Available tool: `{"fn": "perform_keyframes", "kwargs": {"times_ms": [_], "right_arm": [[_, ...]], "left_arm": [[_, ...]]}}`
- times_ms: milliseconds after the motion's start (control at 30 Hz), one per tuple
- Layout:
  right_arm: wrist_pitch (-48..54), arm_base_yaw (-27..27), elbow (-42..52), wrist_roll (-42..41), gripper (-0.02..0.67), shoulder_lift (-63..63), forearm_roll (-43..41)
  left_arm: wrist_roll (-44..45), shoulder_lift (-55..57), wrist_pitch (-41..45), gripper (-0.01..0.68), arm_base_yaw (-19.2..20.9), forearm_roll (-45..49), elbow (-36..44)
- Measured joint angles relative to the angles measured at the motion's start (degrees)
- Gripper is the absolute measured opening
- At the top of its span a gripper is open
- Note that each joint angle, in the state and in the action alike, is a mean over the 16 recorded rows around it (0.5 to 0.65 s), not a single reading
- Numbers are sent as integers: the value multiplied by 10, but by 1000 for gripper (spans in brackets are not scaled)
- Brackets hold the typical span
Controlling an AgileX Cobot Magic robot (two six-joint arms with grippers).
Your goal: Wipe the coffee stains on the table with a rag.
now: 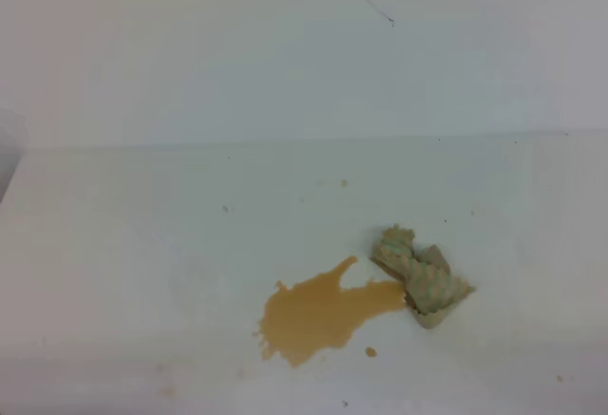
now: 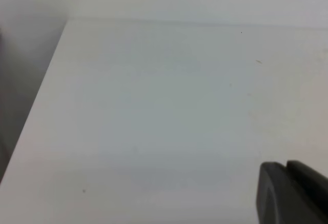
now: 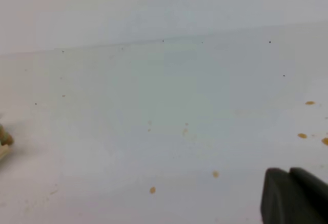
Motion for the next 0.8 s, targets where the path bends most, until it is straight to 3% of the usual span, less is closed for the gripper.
{"fn": "perform_keyframes", "kwargs": {"times_ms": [800], "right_arm": [[-1, 0, 2, 0, -3, -2, 0]], "left_arm": [[0, 0, 0, 0, 0, 0, 0]]}}
